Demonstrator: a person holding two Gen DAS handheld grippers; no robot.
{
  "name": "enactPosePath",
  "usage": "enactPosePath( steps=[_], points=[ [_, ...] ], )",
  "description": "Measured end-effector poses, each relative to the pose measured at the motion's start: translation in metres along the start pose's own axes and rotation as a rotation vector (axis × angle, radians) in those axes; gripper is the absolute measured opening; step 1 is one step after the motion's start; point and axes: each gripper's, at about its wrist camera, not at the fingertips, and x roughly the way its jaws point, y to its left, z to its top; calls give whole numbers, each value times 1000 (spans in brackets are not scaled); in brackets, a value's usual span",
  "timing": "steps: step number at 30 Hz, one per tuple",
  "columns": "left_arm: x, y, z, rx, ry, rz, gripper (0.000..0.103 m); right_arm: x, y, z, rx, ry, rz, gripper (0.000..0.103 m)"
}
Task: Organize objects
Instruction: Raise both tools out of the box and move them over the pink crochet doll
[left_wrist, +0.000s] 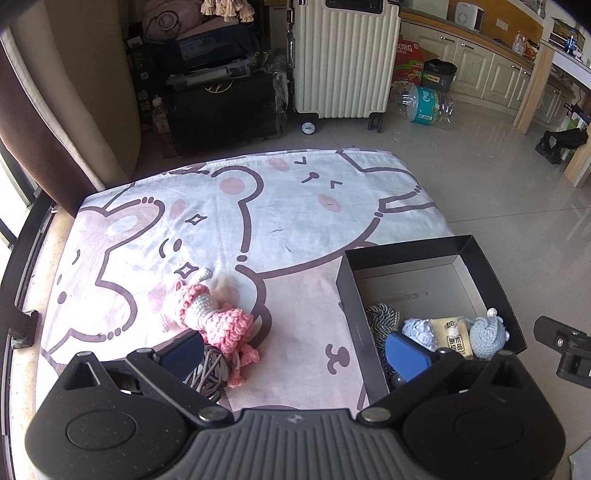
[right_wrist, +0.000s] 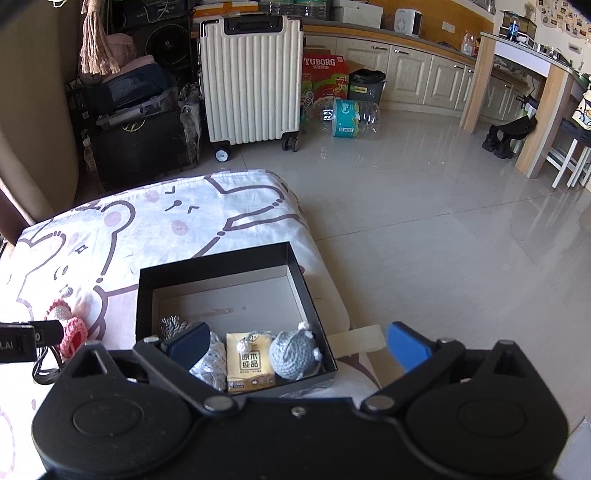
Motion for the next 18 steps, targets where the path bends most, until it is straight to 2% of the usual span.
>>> enactPosePath(
  steps=[9,18],
  points=[
    [6,-3,0,38,-4,-1,103,6,-2,0,12,21,-9,103],
    [8,23,-1,-10,1,23,103,13,15,0,-11,38,9,103]
  ],
)
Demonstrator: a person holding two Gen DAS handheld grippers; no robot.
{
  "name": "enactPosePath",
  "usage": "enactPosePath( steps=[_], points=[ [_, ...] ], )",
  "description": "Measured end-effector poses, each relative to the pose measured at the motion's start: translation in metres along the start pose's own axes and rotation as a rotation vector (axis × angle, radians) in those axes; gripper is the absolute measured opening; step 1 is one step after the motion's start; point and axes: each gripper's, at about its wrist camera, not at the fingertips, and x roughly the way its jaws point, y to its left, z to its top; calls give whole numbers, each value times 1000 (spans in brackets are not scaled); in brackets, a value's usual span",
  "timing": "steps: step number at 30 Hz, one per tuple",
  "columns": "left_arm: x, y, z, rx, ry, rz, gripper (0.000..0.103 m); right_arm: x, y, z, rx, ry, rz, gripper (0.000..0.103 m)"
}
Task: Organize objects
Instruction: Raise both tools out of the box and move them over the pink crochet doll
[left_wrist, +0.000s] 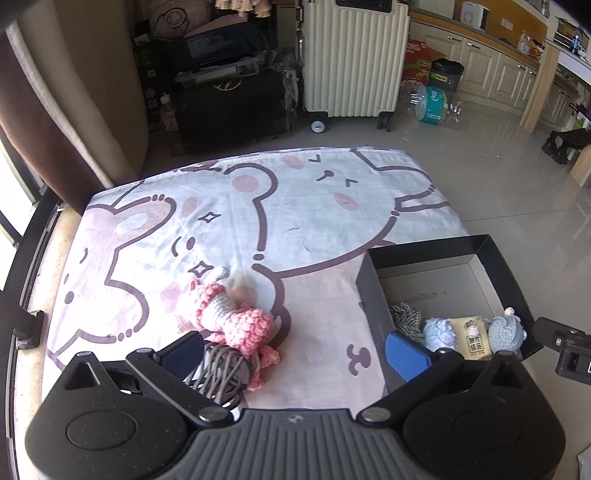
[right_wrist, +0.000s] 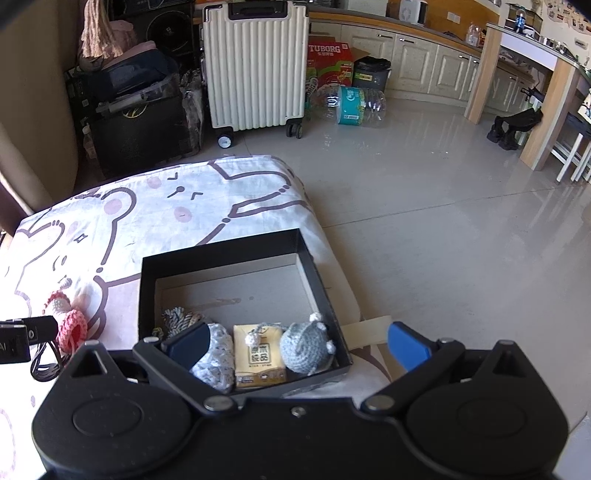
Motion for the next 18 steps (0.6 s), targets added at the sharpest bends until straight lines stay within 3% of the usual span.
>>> enactPosePath(
  steps=[18],
  points=[
    [-7,72,-12,-103,10,87,103,5,70,3,-87,5,110,103]
  ],
)
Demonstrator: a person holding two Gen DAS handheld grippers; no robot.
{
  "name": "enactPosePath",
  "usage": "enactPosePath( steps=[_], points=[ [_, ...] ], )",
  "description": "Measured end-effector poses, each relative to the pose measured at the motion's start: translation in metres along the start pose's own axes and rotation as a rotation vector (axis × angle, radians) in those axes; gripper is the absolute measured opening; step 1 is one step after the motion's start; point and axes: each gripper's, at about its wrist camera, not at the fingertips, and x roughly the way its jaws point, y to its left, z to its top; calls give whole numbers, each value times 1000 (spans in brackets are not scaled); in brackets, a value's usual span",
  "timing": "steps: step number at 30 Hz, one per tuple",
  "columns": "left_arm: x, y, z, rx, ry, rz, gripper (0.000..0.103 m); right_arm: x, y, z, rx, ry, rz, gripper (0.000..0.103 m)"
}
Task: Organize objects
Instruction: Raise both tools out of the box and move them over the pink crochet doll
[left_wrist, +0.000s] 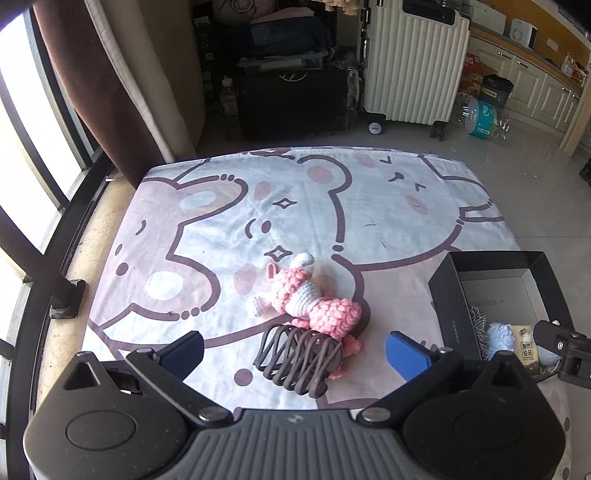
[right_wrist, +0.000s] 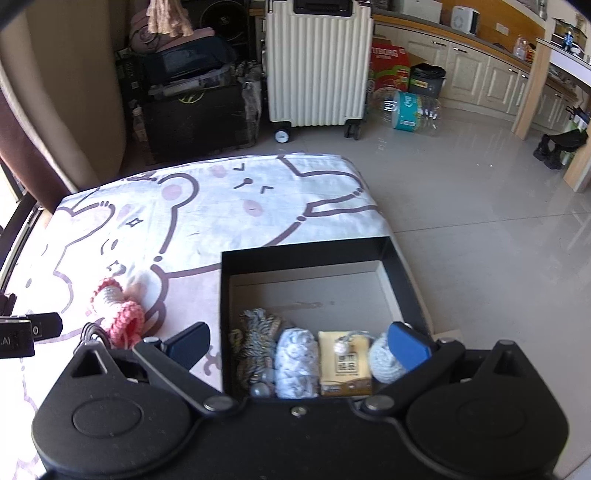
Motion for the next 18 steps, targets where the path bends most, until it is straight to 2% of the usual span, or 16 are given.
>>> enactPosePath(
  steps=[18],
  points=[
    [-7,53,-11,-75,-3,57,103,2,56,3,-68,2,97,103]
  ],
)
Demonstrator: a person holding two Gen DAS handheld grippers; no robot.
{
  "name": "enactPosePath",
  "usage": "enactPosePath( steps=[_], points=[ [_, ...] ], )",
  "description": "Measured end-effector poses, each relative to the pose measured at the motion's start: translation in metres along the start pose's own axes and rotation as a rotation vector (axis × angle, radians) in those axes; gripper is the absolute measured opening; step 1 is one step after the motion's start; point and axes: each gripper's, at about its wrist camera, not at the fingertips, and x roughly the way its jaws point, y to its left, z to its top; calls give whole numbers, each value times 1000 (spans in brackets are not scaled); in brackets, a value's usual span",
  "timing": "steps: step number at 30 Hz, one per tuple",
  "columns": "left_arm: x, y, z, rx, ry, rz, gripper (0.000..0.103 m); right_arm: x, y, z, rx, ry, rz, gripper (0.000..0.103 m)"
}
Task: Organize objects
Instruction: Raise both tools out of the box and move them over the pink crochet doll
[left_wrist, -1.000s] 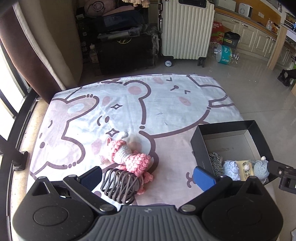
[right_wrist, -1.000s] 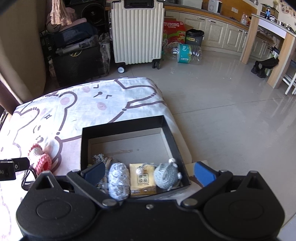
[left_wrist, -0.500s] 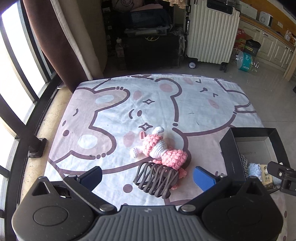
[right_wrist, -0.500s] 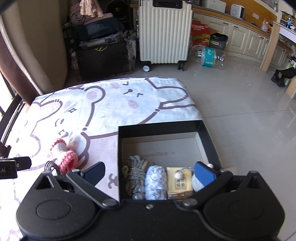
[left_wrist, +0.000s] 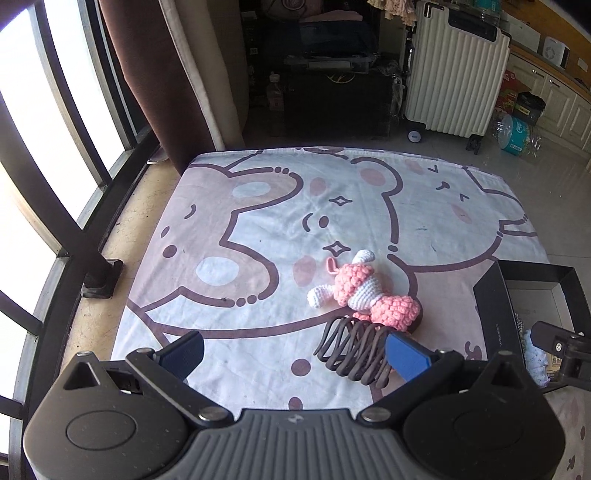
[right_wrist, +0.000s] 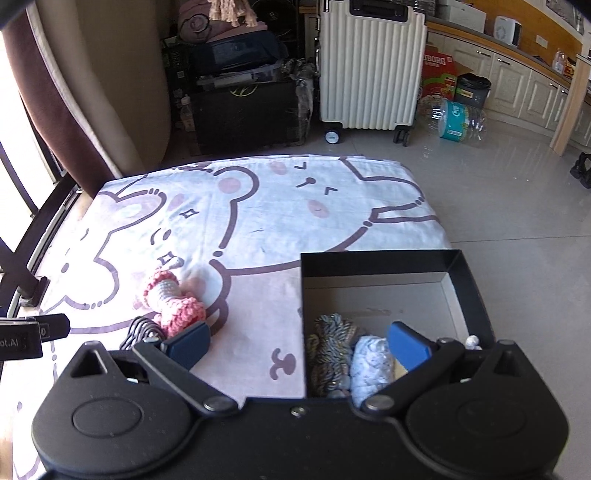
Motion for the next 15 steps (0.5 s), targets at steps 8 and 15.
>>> enactPosePath(
  steps=[8,15],
  points=[
    [1,12,-3,-10,-1,-10,103,2,17,2,-10,-4,24,103],
    [7,14,-4,2,3,-7,103,6,28,3,-28,0,38,103]
  ],
)
